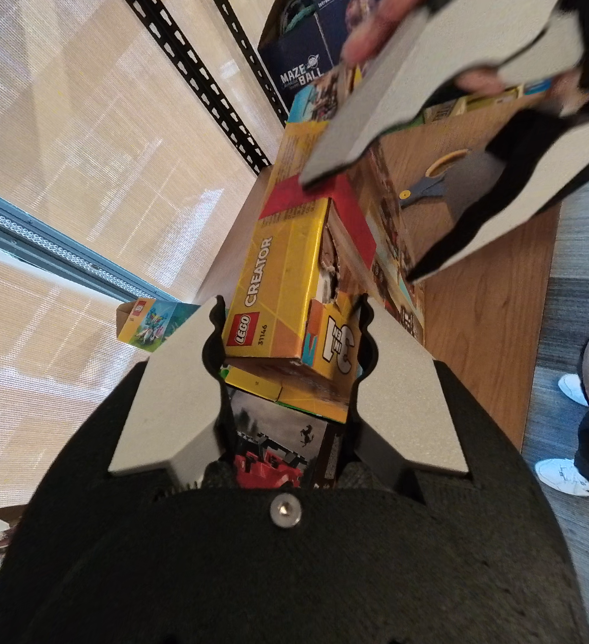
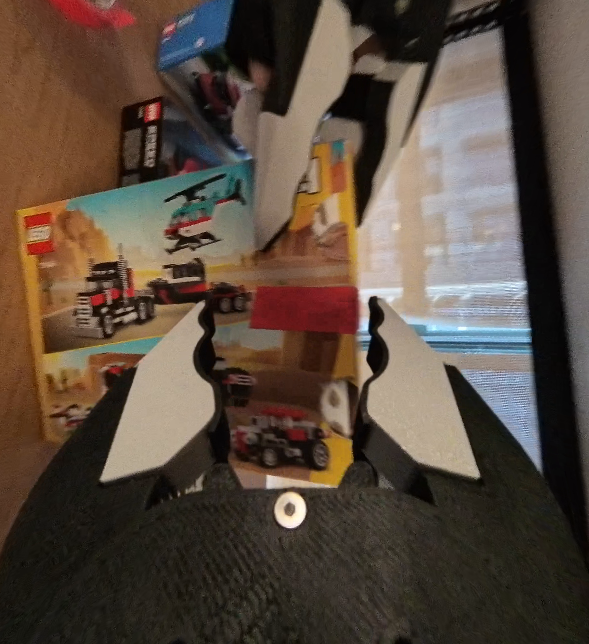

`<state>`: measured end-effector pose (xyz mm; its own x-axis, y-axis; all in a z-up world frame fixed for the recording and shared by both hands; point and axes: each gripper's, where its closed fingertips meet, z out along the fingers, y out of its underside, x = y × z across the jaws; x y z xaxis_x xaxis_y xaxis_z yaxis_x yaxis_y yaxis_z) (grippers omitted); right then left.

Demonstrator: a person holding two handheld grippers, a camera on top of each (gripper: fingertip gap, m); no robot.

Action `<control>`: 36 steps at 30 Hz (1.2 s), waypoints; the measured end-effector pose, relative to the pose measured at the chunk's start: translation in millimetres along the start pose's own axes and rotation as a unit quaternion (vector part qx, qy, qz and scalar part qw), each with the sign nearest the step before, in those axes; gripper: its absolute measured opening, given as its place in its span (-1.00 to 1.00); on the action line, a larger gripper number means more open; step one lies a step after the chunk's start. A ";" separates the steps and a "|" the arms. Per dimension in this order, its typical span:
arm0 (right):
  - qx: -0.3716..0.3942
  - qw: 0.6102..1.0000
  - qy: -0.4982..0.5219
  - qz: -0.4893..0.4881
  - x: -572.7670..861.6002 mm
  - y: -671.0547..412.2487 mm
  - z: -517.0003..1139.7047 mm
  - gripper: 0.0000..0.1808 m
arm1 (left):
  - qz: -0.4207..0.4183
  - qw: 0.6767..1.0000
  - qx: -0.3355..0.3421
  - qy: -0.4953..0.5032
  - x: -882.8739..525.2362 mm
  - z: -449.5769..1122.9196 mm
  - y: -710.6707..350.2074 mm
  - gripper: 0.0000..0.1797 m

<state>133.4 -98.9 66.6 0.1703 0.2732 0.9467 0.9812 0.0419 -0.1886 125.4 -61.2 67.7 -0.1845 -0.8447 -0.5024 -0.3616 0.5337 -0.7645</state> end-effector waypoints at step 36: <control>-0.075 0.989 0.072 -0.105 -35.7 -11.5 8.6 0.23 | 0.004 1.000 0.011 -0.005 -0.1 -0.3 -0.5 -0.15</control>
<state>115.3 -100.9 32.6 -0.0384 0.1333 0.9903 0.9970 -0.0622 0.0470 125.3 -61.3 68.2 -0.1779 -0.8405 -0.5117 -0.3407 0.5405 -0.7693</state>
